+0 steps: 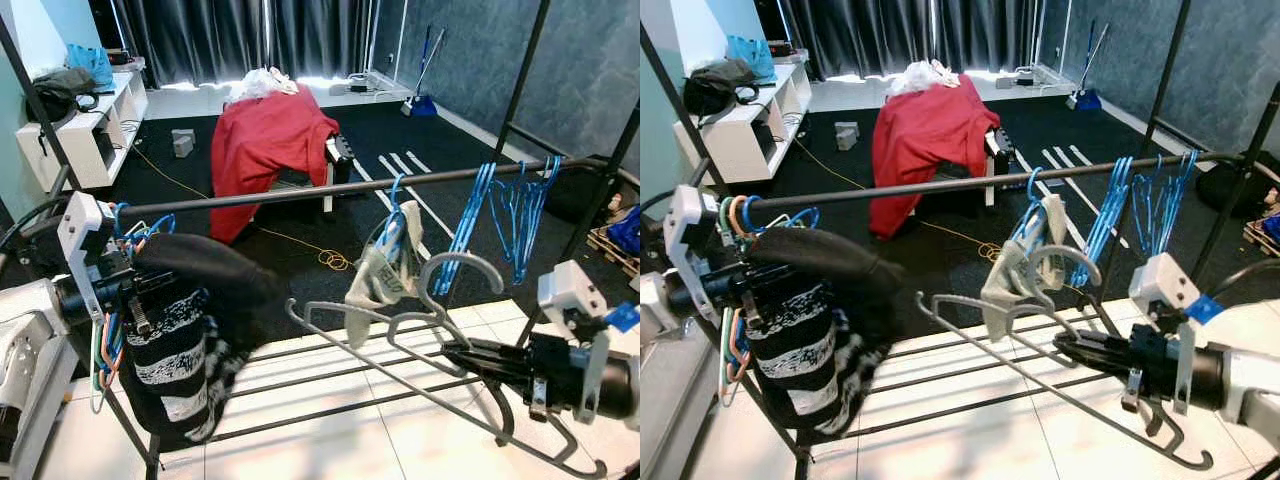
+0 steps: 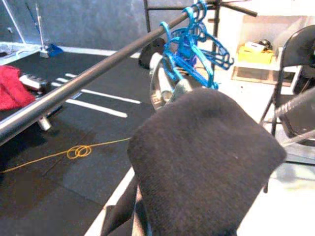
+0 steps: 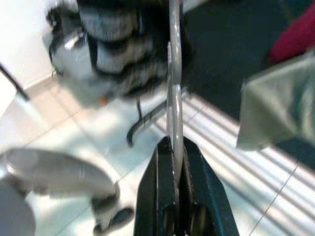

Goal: Hang hanger

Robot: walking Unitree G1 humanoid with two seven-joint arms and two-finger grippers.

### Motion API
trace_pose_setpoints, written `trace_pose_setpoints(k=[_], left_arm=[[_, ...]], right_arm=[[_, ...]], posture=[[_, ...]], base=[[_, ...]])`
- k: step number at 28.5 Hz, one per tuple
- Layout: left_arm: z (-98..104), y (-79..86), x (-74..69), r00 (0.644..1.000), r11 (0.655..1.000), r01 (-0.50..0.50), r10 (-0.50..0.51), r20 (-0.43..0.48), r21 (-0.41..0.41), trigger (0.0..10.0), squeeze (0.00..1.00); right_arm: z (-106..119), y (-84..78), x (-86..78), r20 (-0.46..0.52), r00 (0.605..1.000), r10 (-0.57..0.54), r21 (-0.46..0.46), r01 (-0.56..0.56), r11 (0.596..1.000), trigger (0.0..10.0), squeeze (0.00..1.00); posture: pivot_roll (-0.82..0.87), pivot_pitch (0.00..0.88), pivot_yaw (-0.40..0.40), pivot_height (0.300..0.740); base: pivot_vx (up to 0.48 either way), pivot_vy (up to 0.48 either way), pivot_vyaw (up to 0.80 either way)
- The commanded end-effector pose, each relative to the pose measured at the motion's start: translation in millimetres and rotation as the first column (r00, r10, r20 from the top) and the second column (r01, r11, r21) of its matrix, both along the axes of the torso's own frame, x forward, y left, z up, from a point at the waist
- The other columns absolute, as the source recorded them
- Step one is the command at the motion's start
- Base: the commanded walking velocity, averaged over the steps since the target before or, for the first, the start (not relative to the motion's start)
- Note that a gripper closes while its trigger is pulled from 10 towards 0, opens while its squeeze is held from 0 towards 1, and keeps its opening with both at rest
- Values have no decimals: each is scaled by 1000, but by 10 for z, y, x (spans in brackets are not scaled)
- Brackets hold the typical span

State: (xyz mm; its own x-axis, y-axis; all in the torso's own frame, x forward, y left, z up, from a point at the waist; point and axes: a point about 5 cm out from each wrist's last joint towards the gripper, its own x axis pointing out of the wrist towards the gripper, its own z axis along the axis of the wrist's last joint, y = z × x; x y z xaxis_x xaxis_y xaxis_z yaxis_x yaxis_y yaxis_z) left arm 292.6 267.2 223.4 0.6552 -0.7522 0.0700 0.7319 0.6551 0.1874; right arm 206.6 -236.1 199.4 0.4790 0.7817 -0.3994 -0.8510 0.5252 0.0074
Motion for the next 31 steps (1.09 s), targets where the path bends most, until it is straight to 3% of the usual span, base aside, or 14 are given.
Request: trace_pose_setpoints(k=[1,7,8,11,12,13,14,18,20,22,23,25,27,31], left_arm=[[103,66,-30,999,1000,-8,8,40,-3,0,0],[82,21,-37,999,1000,-24,24,45,-20,0,0],[-75,-129,-100,999,999,35,-34,-24,32,784,0],[-192,-233,-158,994,994,83,-78,-76,66,784,0],[-415,-485,-289,975,984,162,-148,-163,76,7294,0],[-415,-485,-289,975,984,162,-148,-163,76,7294,0],[-647,-762,-423,956,982,182,-165,-242,52,10000,0],[-956,-1162,-640,943,995,93,-83,-323,18,10000,0],[-1168,-1294,-818,926,985,-173,156,-343,-21,10000,0],[-1235,-1263,-874,895,953,-303,274,-353,-29,10000,0],[-1254,-1176,-898,855,905,-424,386,-346,-38,10000,0],[-1254,-1176,-898,855,905,-424,386,-346,-38,10000,0],[-1196,-935,-922,765,794,-605,560,-318,-58,10000,0],[-1148,-860,-1009,721,744,-667,635,-278,-31,10000,0]], right_arm=[[-54,7,-7,-23,1000,5,-32,-6,999,0,0],[-244,33,-51,-74,997,-1,-117,-8,993,0,0],[-251,41,69,9,996,-93,-89,93,992,10000,0],[-254,46,156,68,984,-162,-62,166,984,10000,0],[-260,74,267,135,952,-276,46,272,961,10000,0],[-260,74,267,135,952,-276,46,272,961,10000,0],[-300,160,298,113,922,-371,207,343,916,10000,0],[-419,376,222,29,892,-452,391,406,826,10000,0],[-628,645,-36,-33,893,-448,362,429,828,10000,0],[-683,705,-141,-42,896,-442,332,430,840,10000,0],[-715,714,-205,-48,892,-450,311,441,842,10000,0],[-715,714,-205,-48,892,-450,311,441,842,10000,0],[-747,680,-259,-25,875,-484,280,471,837,10000,0],[-780,706,-325,-26,857,-515,278,501,820,10000,0]], posture=[[-119,0,9,740],[-116,0,7,740],[-116,0,7,740],[-116,0,7,740],[-113,0,18,740],[-113,0,18,740],[-107,0,15,740],[-90,0,4,740],[-72,0,-8,740],[-72,0,-18,740],[-76,0,-18,740],[-76,0,-18,740],[-77,0,-22,740],[-72,0,-27,740]], base=[[0,0,0],[0,0,0],[0,0,0],[0,0,0],[0,0,0],[0,0,0],[0,0,0],[0,0,502],[0,0,641],[0,0,644],[0,0,644],[0,0,644],[0,0,641],[0,0,644]])
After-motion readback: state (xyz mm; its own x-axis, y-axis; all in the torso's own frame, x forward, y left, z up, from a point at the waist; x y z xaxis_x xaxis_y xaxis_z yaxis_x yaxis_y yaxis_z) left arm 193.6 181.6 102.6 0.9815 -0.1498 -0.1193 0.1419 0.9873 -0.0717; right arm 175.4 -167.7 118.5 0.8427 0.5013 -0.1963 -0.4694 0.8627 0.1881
